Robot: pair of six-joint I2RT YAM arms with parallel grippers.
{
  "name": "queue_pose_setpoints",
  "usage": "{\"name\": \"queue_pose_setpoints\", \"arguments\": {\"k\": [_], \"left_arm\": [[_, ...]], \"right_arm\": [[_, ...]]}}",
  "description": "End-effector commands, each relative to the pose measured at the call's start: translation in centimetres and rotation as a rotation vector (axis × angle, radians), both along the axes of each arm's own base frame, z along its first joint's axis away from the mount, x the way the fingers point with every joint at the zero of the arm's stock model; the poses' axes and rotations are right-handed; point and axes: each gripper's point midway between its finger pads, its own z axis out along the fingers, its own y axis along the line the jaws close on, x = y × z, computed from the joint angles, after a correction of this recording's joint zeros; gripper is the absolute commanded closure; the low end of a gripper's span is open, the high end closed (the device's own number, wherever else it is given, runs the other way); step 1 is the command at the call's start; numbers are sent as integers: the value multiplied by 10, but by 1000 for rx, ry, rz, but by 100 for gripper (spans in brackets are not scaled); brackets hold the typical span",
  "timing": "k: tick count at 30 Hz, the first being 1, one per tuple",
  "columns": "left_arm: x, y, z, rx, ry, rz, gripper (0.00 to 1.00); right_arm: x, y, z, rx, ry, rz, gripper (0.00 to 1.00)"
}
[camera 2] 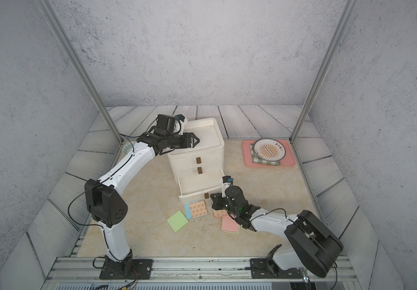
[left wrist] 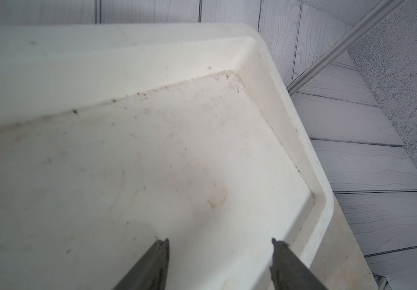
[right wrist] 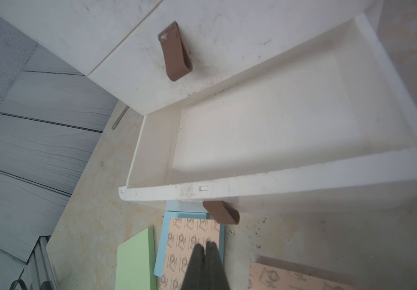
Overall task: Please put the sticky notes in the drawer by color
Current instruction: Open the drawer in the storage box.
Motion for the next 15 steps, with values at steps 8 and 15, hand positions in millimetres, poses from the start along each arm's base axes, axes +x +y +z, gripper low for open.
{"name": "queue_pose_setpoints", "arguments": {"k": [8,15], "left_arm": [[-69,35,6,41,93,5,26],[-141,73,-4,21,78,43,25]], "right_arm": [[-30,-71,4,-225,116,-150,38],[-44,-112,-23,-206,296,-228,27]]}}
